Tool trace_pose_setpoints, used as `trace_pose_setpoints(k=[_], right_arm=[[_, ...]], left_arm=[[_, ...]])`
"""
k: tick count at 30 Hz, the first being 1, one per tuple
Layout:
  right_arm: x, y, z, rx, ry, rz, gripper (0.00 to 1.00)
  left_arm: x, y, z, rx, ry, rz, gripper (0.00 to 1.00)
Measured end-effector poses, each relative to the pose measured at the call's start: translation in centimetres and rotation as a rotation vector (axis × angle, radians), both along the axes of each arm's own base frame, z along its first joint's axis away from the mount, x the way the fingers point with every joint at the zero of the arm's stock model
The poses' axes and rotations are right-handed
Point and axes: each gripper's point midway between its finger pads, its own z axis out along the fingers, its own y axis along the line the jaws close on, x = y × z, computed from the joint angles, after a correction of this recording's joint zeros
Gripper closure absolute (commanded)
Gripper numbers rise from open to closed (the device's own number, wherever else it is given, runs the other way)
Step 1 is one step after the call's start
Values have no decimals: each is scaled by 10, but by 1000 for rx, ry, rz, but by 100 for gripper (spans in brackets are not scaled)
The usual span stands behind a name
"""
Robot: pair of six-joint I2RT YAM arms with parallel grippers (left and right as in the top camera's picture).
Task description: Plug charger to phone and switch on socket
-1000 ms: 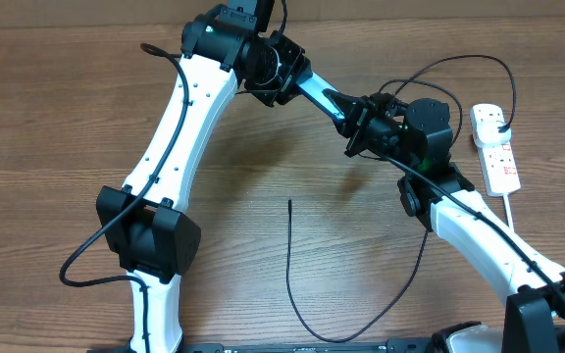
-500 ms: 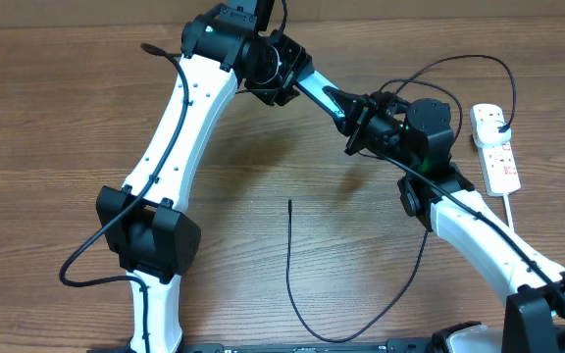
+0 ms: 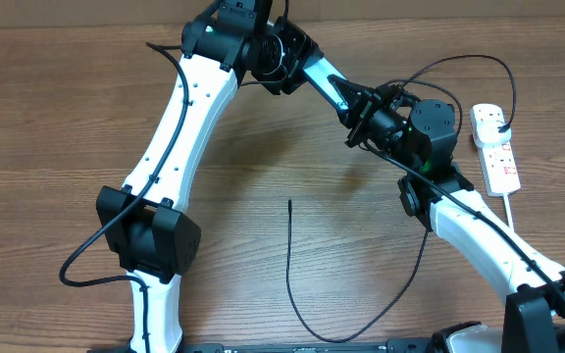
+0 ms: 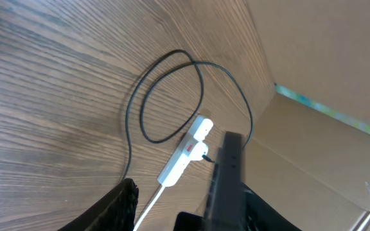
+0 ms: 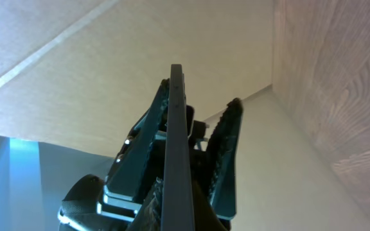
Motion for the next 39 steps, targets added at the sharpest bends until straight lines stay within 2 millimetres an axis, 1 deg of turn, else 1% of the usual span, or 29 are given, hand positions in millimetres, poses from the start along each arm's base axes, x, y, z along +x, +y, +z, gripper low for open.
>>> trace_pose_setpoints(k=[3,8,17,22,31,39], right_arm=[[1,-1,2,2,-7,-8,96],[2,-2,2,2,-10,-19,96],[4,-4,3,2,-12,-32,96],[5,-6,11,13,-48,-45,96],[6,-7,13,15,-53,-53,96],[7,-8,13,15,-54,-59,96]], left_arm=[[2,-1,2,-8,-14,-3,54],[6,-6,10,-36,-49,-20,55],[6,-9,12,-38,-72,-51,55],[7,-10,13,-36,-94,-69,55],[11,-16,23,-65,-149,-99,56],[10,-17,24,-69,-154,-113,56]])
